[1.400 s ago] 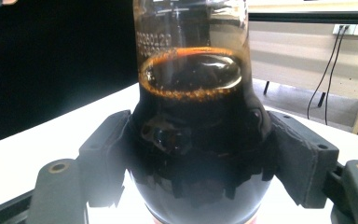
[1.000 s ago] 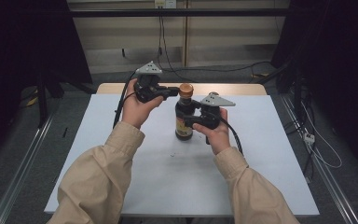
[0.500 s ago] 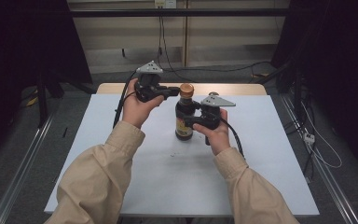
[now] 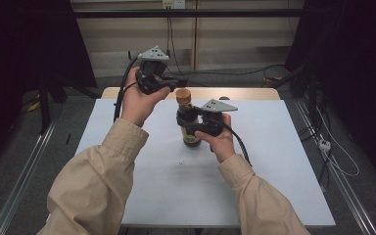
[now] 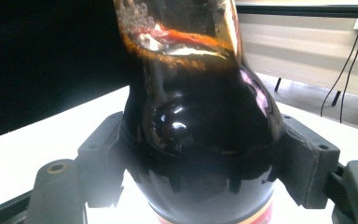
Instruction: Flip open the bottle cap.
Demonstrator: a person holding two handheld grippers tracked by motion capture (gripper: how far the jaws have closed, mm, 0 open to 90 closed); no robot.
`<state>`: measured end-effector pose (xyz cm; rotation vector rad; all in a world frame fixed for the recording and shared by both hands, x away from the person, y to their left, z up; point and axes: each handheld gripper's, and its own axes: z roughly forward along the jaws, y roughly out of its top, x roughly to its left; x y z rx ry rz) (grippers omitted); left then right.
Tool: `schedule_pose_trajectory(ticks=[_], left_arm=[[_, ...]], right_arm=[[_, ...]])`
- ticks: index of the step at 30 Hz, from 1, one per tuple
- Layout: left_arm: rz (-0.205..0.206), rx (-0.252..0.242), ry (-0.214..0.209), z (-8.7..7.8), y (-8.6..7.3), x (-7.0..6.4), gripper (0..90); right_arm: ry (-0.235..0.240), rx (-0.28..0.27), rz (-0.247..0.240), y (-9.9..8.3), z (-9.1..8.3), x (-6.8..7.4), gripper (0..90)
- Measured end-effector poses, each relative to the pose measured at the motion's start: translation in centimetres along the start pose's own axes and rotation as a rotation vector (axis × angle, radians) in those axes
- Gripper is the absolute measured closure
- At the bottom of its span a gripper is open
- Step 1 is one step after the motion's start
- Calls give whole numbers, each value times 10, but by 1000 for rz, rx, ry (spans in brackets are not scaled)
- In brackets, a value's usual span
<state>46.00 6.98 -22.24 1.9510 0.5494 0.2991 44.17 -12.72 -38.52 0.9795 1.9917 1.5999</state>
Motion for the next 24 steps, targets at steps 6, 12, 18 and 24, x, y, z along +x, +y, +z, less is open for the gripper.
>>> schedule_pose_trajectory(ticks=[6, 12, 18, 24], left_arm=[[-16, 7, -4, -3, -14, 7, 900], [-25, 10, -10, -5, -27, 13, 900], [-20, 42, -14, 2, -38, 16, 900], [-32, 71, -25, 10, -47, 16, 900]], right_arm=[[0, -3, 2, 0, 0, -1, 257], [-1, -13, 23, -2, -3, -4, 257], [-2, -20, 40, -4, -7, -7, 256], [1, -26, 68, -6, -10, -12, 256]])
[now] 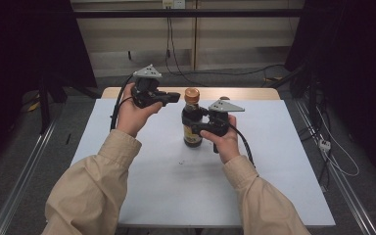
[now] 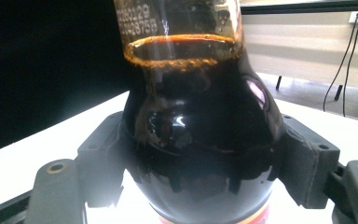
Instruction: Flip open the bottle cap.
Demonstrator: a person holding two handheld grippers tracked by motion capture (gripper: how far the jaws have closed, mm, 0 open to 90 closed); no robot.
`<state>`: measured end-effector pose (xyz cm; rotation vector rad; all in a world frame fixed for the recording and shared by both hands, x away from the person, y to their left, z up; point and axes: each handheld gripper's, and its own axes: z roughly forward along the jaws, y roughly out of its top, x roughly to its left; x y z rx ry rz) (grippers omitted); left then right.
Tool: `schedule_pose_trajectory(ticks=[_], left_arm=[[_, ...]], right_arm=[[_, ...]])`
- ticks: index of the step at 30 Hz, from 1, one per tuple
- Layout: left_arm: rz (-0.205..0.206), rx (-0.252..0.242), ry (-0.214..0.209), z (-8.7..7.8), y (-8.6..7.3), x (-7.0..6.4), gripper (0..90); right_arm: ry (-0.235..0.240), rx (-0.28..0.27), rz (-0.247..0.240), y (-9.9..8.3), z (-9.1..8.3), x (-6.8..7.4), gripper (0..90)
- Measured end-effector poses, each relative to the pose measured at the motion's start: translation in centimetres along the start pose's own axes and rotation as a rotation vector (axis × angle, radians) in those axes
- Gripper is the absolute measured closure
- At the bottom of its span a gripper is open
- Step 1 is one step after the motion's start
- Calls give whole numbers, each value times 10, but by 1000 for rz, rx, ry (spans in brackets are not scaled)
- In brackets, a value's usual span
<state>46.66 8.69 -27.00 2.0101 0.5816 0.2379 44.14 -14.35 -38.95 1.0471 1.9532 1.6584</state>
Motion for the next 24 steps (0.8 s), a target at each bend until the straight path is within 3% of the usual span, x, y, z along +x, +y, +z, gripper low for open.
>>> schedule_pose_trajectory(ticks=[9, 22, 24], left_arm=[[11, 6, -29, 7, 1, -4, 900], [27, 7, -28, 13, 7, -8, 900], [36, 25, -21, 13, 10, -10, 900]], right_arm=[[-1, -3, -5, -1, 0, 0, 257], [-2, -4, 4, -1, -1, -2, 257], [-1, -5, 3, -1, -1, -2, 257]])
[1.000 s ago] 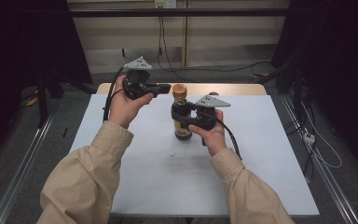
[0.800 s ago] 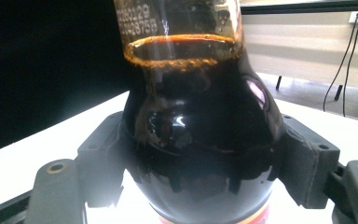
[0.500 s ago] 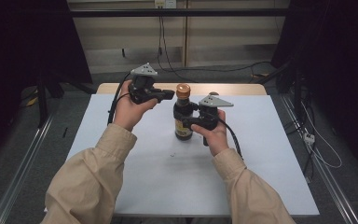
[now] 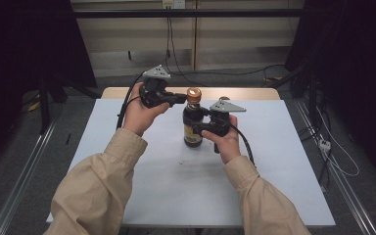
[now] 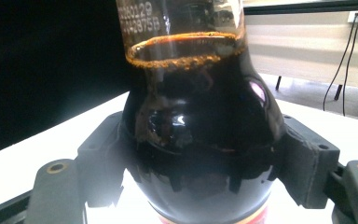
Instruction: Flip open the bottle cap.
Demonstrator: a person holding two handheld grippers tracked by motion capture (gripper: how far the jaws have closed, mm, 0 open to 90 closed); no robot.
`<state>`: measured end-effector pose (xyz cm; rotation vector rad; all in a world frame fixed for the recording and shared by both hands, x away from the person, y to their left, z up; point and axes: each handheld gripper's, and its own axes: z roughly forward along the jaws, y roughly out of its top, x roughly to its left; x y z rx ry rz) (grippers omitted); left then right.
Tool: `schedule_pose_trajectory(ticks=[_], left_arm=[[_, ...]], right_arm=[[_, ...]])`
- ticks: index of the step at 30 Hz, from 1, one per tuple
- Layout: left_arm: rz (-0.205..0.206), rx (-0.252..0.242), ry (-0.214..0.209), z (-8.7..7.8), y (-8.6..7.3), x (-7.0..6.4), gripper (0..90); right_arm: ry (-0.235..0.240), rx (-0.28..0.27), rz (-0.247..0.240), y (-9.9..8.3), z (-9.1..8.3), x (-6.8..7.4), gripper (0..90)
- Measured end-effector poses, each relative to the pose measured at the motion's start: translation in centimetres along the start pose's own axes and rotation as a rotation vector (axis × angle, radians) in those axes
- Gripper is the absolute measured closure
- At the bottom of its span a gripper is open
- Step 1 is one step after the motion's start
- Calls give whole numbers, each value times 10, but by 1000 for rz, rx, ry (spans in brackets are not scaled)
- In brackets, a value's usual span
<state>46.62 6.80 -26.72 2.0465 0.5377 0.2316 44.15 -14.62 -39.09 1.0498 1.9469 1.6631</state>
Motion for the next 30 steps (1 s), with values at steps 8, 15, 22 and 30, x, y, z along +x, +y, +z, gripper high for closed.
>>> schedule_pose_trajectory(ticks=[8, 15, 22, 30], left_arm=[[-19, -11, -4, 2, 2, 0, 900], [-28, -27, -8, 3, 5, 0, 900], [-28, -28, -5, 4, 7, 0, 900], [-36, -38, -9, 4, 10, 0, 900]], right_arm=[[-3, -5, 6, -1, -1, -1, 258], [-3, -5, 6, -1, -1, -2, 258], [-3, -3, 5, -1, -1, -2, 258], [-4, -3, 6, -1, -1, -3, 259]])
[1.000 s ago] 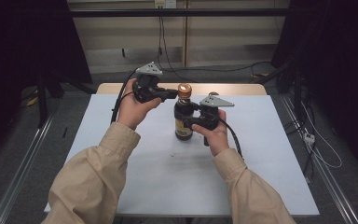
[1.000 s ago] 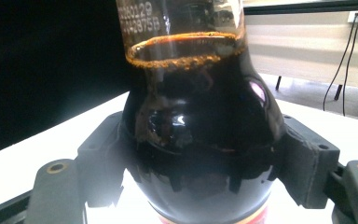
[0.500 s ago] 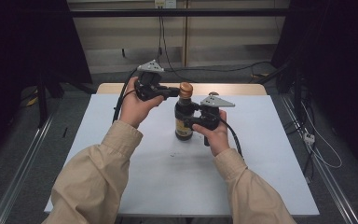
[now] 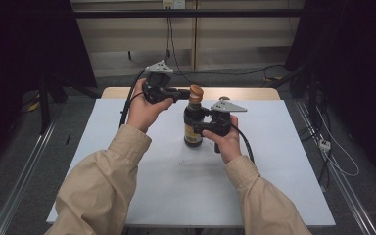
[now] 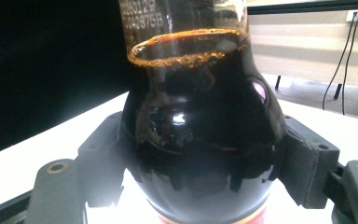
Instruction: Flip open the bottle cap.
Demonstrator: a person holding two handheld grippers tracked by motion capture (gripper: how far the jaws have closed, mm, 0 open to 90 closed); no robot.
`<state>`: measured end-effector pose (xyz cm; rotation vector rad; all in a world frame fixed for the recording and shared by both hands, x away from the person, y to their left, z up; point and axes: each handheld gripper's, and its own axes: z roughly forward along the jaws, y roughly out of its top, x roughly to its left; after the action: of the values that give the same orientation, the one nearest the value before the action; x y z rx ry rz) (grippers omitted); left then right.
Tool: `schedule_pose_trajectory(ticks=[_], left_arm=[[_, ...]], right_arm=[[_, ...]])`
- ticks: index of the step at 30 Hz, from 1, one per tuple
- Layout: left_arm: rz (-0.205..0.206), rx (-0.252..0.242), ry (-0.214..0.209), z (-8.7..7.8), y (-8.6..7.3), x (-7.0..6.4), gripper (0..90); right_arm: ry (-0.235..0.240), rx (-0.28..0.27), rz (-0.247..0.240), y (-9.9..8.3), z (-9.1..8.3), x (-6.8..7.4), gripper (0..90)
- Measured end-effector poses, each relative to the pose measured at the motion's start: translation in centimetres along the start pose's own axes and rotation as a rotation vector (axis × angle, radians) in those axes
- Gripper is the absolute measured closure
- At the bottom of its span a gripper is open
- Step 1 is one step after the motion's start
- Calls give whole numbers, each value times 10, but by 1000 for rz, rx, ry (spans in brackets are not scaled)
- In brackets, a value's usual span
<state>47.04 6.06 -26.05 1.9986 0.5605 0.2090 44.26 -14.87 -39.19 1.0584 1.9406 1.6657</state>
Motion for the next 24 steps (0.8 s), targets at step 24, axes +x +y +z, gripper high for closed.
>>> schedule_pose_trajectory(ticks=[24], left_arm=[[1, -59, -10, 5, 13, -6, 900]], right_arm=[[3, 4, -9, 0, 1, 1, 258]])
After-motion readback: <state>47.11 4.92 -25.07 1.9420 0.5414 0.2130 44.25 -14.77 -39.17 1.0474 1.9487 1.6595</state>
